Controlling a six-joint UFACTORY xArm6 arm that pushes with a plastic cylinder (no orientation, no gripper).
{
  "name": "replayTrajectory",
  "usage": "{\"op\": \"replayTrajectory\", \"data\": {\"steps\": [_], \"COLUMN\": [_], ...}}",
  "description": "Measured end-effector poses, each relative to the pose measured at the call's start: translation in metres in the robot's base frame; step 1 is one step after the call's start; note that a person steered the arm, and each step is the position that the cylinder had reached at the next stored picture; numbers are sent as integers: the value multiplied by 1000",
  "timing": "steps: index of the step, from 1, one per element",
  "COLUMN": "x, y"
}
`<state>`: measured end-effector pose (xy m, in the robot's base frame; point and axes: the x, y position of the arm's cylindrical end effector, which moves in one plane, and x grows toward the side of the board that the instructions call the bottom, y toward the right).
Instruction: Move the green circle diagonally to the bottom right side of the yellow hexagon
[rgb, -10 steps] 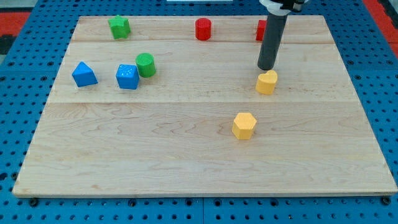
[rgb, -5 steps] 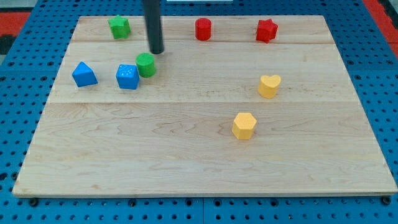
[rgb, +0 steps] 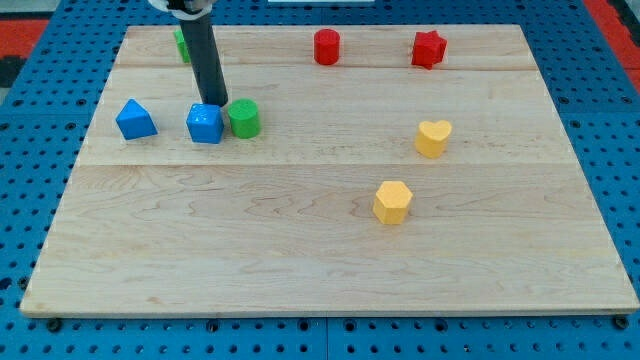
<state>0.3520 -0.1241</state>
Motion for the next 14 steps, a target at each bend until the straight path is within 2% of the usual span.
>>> {"op": "replayTrajectory", "data": {"steps": [1,2,3,4,6,7,10,11,13,14], "x": [11,40,10,2,73,77,78,112,129,129], "y": [83,114,51,11,100,107,94,89,123,66]}}
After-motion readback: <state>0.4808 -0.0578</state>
